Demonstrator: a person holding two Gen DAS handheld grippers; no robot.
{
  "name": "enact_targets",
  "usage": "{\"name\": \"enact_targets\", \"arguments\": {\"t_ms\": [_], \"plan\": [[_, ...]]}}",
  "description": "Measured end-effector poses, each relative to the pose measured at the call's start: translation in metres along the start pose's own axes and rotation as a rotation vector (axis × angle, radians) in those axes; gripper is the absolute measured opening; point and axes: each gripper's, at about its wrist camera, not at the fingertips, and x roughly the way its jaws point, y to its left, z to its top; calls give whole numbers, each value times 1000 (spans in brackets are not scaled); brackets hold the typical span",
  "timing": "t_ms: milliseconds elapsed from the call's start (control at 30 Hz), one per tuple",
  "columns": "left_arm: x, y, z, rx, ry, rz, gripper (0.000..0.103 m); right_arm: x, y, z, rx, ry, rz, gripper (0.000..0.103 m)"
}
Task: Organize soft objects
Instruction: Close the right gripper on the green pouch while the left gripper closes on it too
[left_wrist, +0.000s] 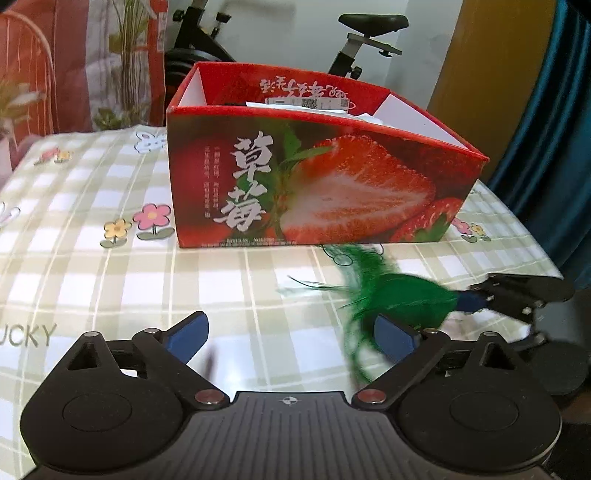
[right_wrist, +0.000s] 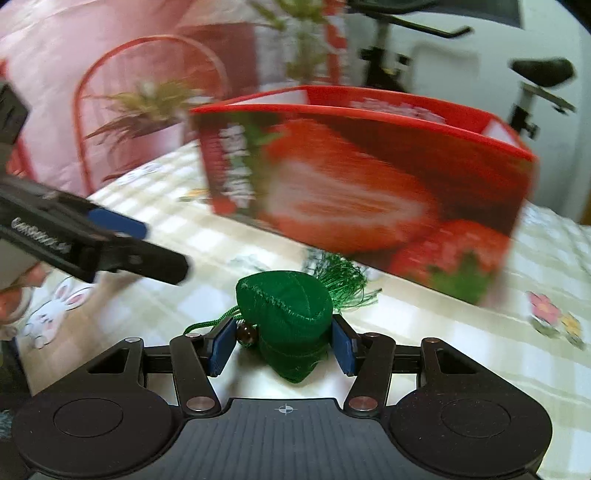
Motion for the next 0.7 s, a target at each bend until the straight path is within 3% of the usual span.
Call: {"name": "enact_targets", "arguments": {"t_ms": [133, 267, 467, 533, 633, 700], "plan": [[3, 1, 0, -29, 19, -79, 84, 5, 22, 4, -17, 13, 62, 52], [9, 0, -2, -75, 43, -160, 79, 3, 38, 3, -97, 21, 46, 55], [23, -5, -4, -140, 72, -243, 71, -5, 28, -3, -43, 25, 48, 64], [27, -8, -3, -145, 76, -264, 67, -7, 27, -6, -30, 18, 48, 61], [28, -11, -1, -153, 80, -304, 51, -12, 27, -4, -21, 2, 44, 49], [25, -15, 2, -142, 72, -300, 51, -14, 25, -1, -21, -8, 41, 49]]}}
